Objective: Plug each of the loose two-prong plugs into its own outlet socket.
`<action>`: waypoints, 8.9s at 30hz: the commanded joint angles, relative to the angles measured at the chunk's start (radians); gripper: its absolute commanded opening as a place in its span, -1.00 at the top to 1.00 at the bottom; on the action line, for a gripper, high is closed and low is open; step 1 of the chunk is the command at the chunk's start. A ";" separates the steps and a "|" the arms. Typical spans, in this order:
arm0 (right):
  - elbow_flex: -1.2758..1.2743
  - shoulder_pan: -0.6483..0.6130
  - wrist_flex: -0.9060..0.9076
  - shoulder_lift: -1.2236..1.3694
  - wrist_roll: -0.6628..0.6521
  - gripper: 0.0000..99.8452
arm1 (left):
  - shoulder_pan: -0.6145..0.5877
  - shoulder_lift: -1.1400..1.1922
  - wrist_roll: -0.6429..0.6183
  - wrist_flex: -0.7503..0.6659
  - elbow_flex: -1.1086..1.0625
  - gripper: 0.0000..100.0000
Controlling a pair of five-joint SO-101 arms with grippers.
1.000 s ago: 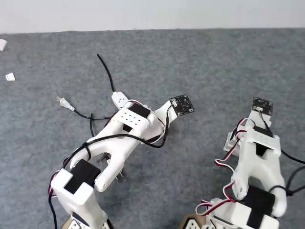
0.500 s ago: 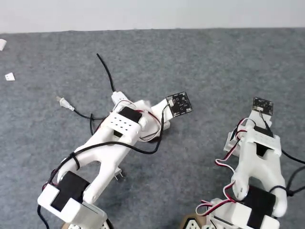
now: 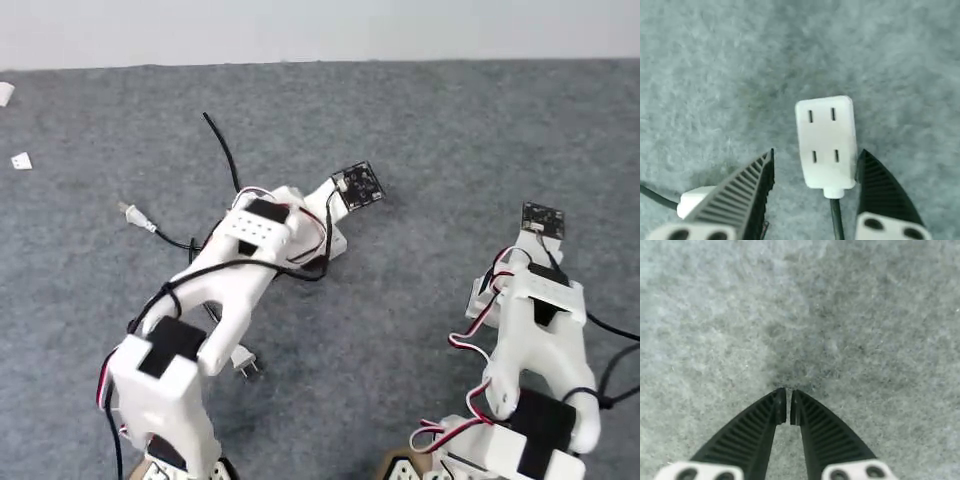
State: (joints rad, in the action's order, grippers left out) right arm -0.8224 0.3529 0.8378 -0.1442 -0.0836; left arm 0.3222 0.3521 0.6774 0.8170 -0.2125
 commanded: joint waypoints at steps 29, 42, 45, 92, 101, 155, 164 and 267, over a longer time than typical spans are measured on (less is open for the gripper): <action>0.058 -0.013 0.010 -0.004 -0.018 0.92 | -0.021 0.347 -0.229 0.526 0.568 0.50; 0.058 -0.013 0.005 -0.004 -0.014 0.92 | -0.015 0.690 -0.704 0.944 1.156 0.97; 0.058 -0.013 0.002 -0.002 -0.012 0.92 | -0.002 0.603 -0.713 0.942 1.084 0.97; 0.058 -0.028 0.005 -0.002 -0.018 0.92 | -0.012 0.216 -1.108 0.899 0.633 0.42; 0.058 -0.028 0.005 -0.002 -0.018 0.92 | -0.074 -0.186 -1.053 0.660 0.179 0.42; 0.425 -1.345 0.096 0.097 0.262 0.92 | -1.171 -0.845 -0.534 -0.020 -0.871 0.42; 0.540 -1.438 0.096 0.308 0.275 0.76 | -1.163 -0.844 -0.534 -0.020 -0.872 0.42; 0.265 -1.107 0.252 -0.389 0.091 0.98 | -0.356 -0.307 -0.051 0.261 -0.443 0.98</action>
State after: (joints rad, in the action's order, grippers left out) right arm -0.5570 -0.7181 1.1324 -0.4925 0.0192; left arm -0.0951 0.0652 0.5593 1.0702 -0.6774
